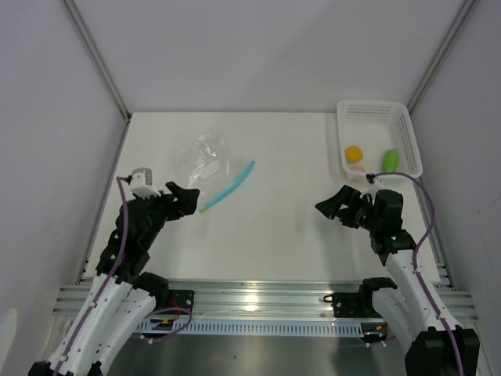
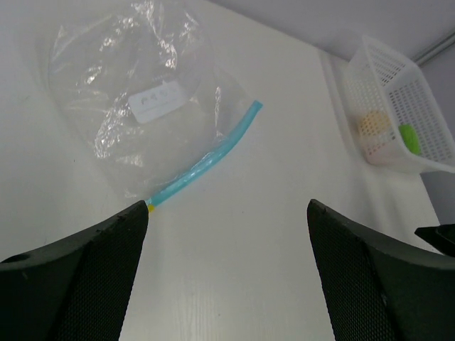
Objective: Place the food in the zip-top bag and seal the zipper
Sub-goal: Pick up the zipper food storage bag at the center of the board.
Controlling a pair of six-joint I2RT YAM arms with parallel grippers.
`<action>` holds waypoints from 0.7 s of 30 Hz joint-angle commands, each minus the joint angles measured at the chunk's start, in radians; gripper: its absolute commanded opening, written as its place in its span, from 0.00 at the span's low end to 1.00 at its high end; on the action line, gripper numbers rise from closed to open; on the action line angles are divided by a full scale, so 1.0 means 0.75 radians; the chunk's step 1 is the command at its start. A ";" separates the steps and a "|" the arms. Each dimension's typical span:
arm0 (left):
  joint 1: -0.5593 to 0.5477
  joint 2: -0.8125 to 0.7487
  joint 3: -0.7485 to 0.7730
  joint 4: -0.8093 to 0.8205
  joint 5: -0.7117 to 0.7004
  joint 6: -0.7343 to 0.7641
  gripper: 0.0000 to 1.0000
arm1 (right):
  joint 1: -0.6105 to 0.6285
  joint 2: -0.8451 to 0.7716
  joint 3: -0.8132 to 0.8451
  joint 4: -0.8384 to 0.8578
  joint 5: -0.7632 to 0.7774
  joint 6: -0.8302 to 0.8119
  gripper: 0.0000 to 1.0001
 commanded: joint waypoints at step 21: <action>-0.463 1.677 0.910 -0.153 -0.787 0.573 0.84 | 0.085 -0.250 0.092 -0.267 -0.013 -0.050 0.99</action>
